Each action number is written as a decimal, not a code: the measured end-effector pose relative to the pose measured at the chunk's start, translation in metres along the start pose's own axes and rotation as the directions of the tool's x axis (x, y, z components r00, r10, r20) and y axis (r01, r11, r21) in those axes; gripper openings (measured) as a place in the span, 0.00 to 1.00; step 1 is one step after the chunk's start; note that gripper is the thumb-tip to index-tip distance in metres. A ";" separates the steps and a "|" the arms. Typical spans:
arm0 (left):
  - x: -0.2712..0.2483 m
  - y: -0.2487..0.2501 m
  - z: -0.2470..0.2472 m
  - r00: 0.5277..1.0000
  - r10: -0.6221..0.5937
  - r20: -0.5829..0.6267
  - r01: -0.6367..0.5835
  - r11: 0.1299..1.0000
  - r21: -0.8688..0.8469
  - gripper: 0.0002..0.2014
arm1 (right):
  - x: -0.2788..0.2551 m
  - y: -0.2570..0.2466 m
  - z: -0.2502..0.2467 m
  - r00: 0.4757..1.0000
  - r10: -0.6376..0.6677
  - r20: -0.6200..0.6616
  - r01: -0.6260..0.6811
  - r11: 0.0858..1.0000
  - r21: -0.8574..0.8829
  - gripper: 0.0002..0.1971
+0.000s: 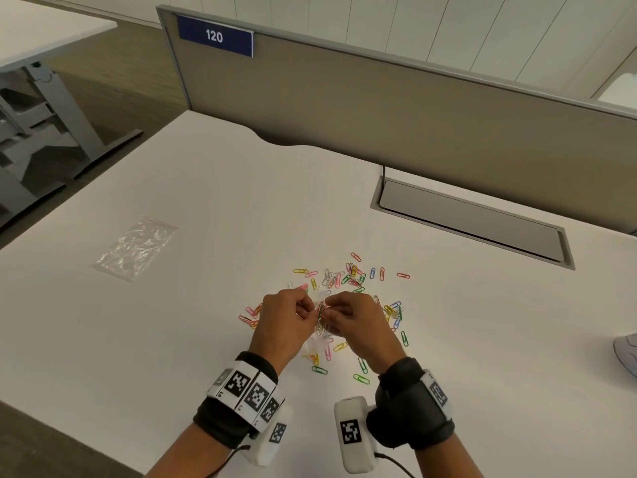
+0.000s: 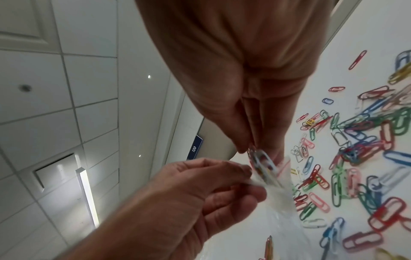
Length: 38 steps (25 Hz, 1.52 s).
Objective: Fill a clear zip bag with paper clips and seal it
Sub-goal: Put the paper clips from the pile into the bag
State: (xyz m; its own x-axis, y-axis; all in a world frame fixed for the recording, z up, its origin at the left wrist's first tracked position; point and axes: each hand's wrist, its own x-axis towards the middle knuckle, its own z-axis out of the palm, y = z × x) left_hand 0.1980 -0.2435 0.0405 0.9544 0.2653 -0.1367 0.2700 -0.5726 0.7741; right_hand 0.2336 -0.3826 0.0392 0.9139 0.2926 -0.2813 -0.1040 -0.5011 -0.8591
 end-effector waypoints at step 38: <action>-0.003 -0.012 -0.001 1.000 -0.026 -0.013 0.025 0.996 -0.084 0.04 | 0.032 0.083 0.000 0.982 -0.093 -0.166 -0.019 0.818 -0.575 0.09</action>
State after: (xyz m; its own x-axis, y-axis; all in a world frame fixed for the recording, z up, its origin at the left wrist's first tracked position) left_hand 0.1917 -0.2364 0.0325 0.9453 0.2904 -0.1486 0.2820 -0.4989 0.8195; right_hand 0.2542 -0.4153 -0.0409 0.9720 0.1989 -0.1251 0.1227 -0.8837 -0.4517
